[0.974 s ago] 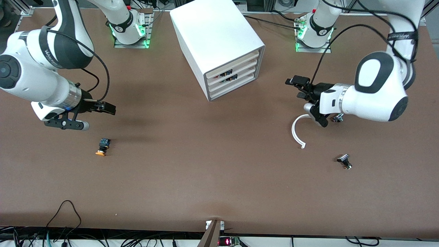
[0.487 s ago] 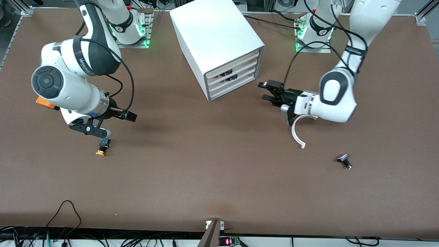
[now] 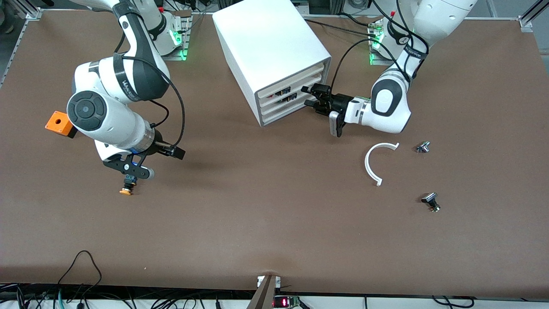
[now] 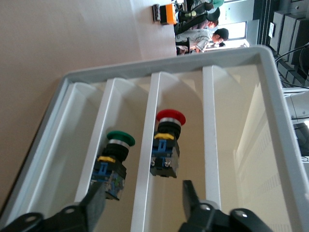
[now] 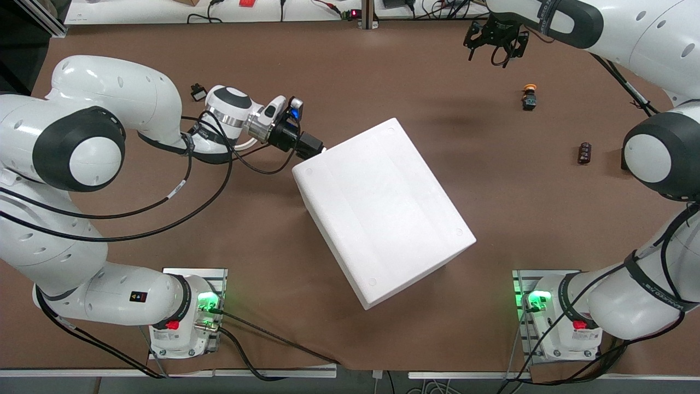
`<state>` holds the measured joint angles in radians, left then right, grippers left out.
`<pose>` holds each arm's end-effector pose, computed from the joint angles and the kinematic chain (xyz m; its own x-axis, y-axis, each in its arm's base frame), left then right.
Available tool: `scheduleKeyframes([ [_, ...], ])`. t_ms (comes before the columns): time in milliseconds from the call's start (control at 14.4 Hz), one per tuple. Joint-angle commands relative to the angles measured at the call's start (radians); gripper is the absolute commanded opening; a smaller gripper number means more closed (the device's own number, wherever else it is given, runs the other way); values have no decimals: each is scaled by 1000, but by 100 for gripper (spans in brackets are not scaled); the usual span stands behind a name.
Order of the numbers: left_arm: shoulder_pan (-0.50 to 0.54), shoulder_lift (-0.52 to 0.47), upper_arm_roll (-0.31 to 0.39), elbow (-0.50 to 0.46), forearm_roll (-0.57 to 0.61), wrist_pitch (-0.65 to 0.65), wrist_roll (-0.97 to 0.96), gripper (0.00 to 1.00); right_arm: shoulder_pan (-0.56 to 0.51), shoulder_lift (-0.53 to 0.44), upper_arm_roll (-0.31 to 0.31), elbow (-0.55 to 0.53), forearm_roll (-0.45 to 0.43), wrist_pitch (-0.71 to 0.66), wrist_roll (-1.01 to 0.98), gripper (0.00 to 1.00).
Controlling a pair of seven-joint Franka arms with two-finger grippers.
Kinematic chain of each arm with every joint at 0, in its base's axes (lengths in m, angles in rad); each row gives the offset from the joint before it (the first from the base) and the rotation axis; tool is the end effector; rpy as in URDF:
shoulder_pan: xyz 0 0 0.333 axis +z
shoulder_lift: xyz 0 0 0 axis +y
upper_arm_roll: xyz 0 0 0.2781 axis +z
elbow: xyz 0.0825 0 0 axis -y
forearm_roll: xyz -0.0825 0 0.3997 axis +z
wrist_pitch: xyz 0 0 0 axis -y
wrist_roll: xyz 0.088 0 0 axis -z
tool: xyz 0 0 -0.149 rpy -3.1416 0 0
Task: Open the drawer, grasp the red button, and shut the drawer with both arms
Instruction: 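Grasp the drawer handle with the left gripper and pull it open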
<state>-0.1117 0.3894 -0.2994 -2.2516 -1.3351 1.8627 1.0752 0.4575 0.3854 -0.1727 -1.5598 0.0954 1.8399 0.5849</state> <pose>0.3981 -0.3107 0.1449 0.8962 -0.4409 0.0498 -0.1556 -0.2070 0.9659 0.6231 0.2031 0.3360 0.9440 -0.3155 -0.0962 -0.3136 -0.9489 0.0345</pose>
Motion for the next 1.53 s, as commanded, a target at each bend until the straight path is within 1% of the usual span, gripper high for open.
scheduleKeyframes([
  [0, 6, -1, -18, -31, -32, 1, 32, 66, 6, 12, -7, 27, 14, -2, 12, 99],
  [70, 4, 0, -23, -36, -32, 1, 32, 62, 6, 13, -7, 27, 14, -2, 12, 99],
  [209, 7, 3, -29, -45, -32, 1, 32, 60, 10, 13, -5, 27, 14, -2, 15, 99],
  [278, 4, 3, -30, -45, -32, 10, 32, 54, 15, 13, -7, 29, 17, -2, 18, 99],
  [348, 4, 8, -35, -46, -32, 12, 32, 42, 15, 18, -7, 38, 32, -1, 41, 99],
  [417, -3, 12, -38, -46, -32, 12, 31, 24, 15, 33, -7, 76, 36, -7, 56, 99],
  [487, -19, 14, -38, -48, -32, 12, 26, 15, 15, 49, -7, 110, 38, -16, 61, 99],
  [696, -20, 19, -38, -49, -32, 12, 25, 12, 15, 73, -7, 153, 38, -19, 96, 99],
  [765, -19, 19, -37, -48, -32, 12, 23, 3, 16, 75, -5, 165, 38, -25, 113, 99],
  [835, -11, 17, -37, -46, -32, 9, 22, 0, 23, 76, -5, 178, 37, -30, 122, 99],
  [974, -3, 16, -29, -33, -27, 7, 3, 0, 24, 89, -7, 214, 37, -56, 122, 99],
  [1113, 18, 17, -21, 18, -6, 4, -52, 0, 24, 104, -7, 250, 37, -77, 125, 99],
  [1322, 70, 28, -20, 124, 147, 1, -174, 0, 21, 113, -8, 280, 38, -83, 124, 99],
  [1461, 107, 63, -20, 185, 204, 1, -208, 0, 23, 113, -8, 287, 40, -85, 127, 99],
])
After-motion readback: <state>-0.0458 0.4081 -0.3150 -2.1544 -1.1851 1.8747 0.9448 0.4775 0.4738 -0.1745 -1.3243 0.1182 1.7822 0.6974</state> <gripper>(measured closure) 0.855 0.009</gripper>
